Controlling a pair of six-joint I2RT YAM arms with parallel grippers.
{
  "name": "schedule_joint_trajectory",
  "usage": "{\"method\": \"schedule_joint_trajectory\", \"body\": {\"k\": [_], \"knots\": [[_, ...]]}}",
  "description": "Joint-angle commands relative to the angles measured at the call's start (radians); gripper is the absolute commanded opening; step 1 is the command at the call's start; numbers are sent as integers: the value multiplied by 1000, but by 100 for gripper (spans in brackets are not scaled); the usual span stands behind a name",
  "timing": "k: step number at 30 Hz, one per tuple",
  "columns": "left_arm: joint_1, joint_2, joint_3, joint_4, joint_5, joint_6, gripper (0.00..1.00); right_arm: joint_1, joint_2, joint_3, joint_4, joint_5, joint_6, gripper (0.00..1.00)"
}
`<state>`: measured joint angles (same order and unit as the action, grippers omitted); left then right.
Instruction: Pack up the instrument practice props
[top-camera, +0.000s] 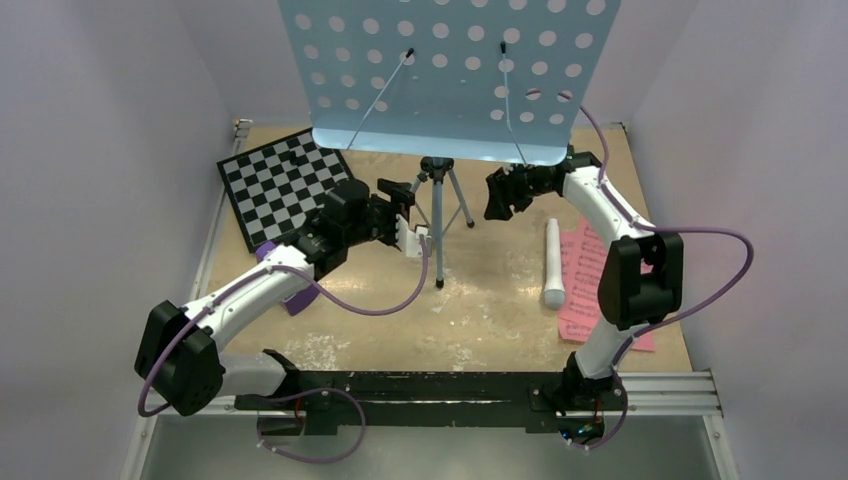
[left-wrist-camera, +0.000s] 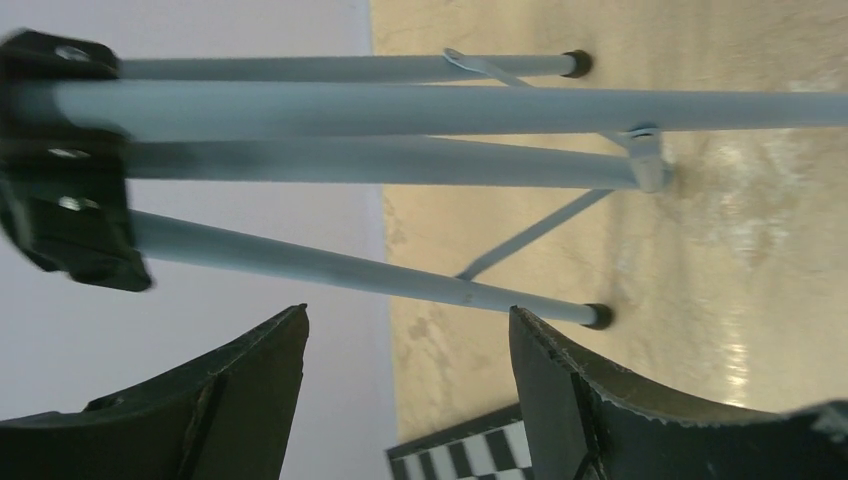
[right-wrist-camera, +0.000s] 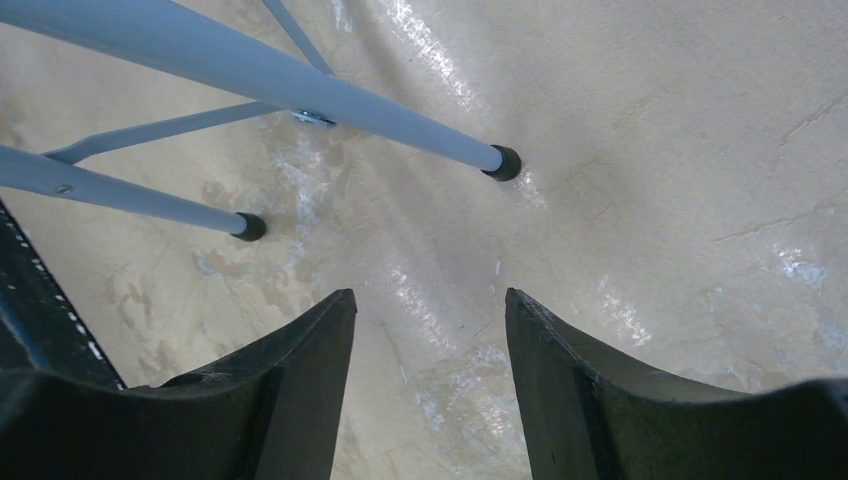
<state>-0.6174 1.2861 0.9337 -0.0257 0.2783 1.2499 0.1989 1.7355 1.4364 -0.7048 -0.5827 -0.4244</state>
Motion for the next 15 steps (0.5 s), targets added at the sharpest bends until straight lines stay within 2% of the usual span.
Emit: {"method": "schedule_joint_trajectory", "body": {"k": [1,5,8,12,15], "knots": [[0,-53,-3,-151,16,-223,77,-110,-101,26,2,-235,81,62],[-3,-112,-22,-262,129,-308,77,-192,-176,-8,80,-457,154,67],[-9,-133,-25,-301,181,-329,77,-224,-234,-46,242,-593,280,70],[-20,-120,0,-320,207,-366,78,-224,-271,-130,706,-662,630,77],[-39,-77,34,-273,159,-471,80,-222,-224,-168,1128,-612,934,90]]}}
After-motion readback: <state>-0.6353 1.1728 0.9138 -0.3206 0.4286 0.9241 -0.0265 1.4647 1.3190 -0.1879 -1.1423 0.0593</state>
